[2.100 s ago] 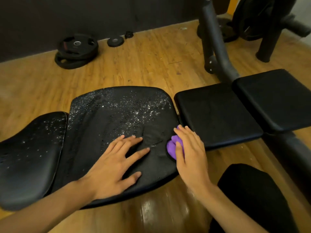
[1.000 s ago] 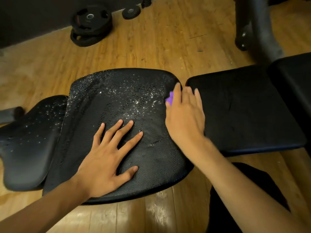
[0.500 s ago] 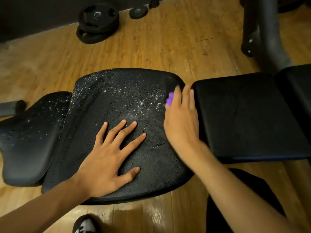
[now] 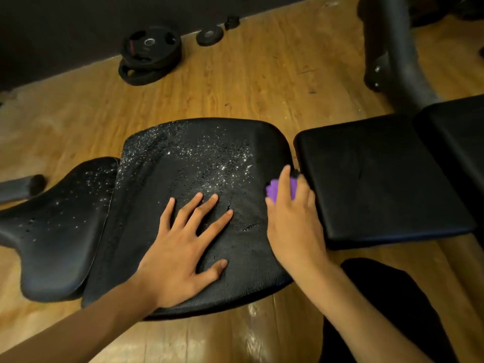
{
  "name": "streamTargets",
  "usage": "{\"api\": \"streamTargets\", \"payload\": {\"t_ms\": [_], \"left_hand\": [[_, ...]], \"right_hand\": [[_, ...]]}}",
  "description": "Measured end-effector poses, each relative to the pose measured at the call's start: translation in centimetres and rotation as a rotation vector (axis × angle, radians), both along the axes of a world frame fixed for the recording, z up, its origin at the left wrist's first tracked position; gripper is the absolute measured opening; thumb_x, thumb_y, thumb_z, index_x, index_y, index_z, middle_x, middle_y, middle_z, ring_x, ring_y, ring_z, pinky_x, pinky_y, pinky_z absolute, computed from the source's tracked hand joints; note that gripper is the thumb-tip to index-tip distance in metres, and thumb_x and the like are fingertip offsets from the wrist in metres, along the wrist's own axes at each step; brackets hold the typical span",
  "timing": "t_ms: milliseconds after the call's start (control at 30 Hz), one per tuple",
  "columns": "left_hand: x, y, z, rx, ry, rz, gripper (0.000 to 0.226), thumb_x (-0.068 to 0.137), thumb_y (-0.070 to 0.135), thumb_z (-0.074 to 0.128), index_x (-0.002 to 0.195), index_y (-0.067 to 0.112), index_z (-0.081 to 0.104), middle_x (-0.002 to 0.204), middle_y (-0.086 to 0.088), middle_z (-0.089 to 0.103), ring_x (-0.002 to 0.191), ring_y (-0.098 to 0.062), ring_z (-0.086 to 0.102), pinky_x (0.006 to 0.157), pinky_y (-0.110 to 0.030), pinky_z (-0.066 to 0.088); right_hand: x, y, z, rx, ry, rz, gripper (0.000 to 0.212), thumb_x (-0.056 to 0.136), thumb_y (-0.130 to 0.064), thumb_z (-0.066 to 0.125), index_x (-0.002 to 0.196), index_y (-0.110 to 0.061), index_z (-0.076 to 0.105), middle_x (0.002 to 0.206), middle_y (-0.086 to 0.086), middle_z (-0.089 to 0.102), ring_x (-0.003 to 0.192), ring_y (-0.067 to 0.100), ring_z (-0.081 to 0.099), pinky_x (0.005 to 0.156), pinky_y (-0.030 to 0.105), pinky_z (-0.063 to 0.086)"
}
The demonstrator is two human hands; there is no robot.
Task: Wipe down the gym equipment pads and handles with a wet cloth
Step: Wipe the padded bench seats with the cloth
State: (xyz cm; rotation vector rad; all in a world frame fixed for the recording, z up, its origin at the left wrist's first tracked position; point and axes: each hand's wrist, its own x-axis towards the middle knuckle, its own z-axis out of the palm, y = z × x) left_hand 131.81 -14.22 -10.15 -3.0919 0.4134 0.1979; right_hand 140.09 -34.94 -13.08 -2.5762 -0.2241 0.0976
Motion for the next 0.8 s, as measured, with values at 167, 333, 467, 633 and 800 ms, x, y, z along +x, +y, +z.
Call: {"api": "streamTargets", "payload": {"t_ms": [167,333,467,633,800], "left_hand": [[0.0,0.2,-0.1,-0.018,0.003,0.0,0.079,0.097,0.069,0.037,0.166,0.037,0.015,0.172,-0.003,0.019,0.161,-0.027,0.007,0.124,-0.067,0.012],[0.1,0.1,-0.1,-0.018,0.011,0.002,0.078,0.097,0.07,0.033,0.166,0.038,0.014,0.172,-0.003,0.02,0.161,-0.026,0.006,0.125,-0.065,0.01],[0.0,-0.1,0.0,-0.007,0.021,0.003,0.078,0.097,0.071,0.032,0.166,0.037,0.015,0.172,-0.003,0.019,0.161,-0.026,0.005,0.126,-0.064,0.008],[0.1,0.0,-0.1,0.002,0.025,-0.002,0.078,0.097,0.072,0.029,0.166,0.036,0.017,0.172,-0.003,0.019,0.161,-0.027,0.007,0.126,-0.064,0.009],[0.2,0.0,-0.1,-0.006,0.024,0.001,0.078,0.097,0.072,0.028,0.165,0.035,0.019,0.172,-0.003,0.019,0.161,-0.027,0.007,0.126,-0.063,0.007]], "right_hand": [[5.1,1.4,-0.3,-0.021,0.018,0.047,0.067,0.11,-0.032,0.035,0.163,-0.009,0.002,0.16,0.028,0.013,0.143,0.039,0.025,0.113,0.041,0.033],[8.5,2.1,-0.3,0.003,-0.018,0.036,0.065,0.11,-0.033,0.038,0.163,-0.014,0.008,0.157,0.027,0.019,0.137,0.037,0.032,0.103,0.041,0.042],[-3.5,-1.5,-0.2,0.01,0.001,0.042,0.072,0.105,-0.032,0.049,0.163,-0.014,0.011,0.159,0.026,0.021,0.14,0.038,0.035,0.106,0.04,0.044],[0.3,-0.1,-0.9,0.031,-0.008,0.066,0.065,0.108,-0.029,0.042,0.163,-0.01,0.012,0.16,0.035,0.01,0.147,0.048,0.02,0.116,0.05,0.034],[11.8,2.6,-0.2,0.099,0.013,0.089,0.062,0.11,-0.03,0.037,0.164,-0.016,0.01,0.158,0.027,0.015,0.141,0.042,0.027,0.108,0.046,0.039]]}}
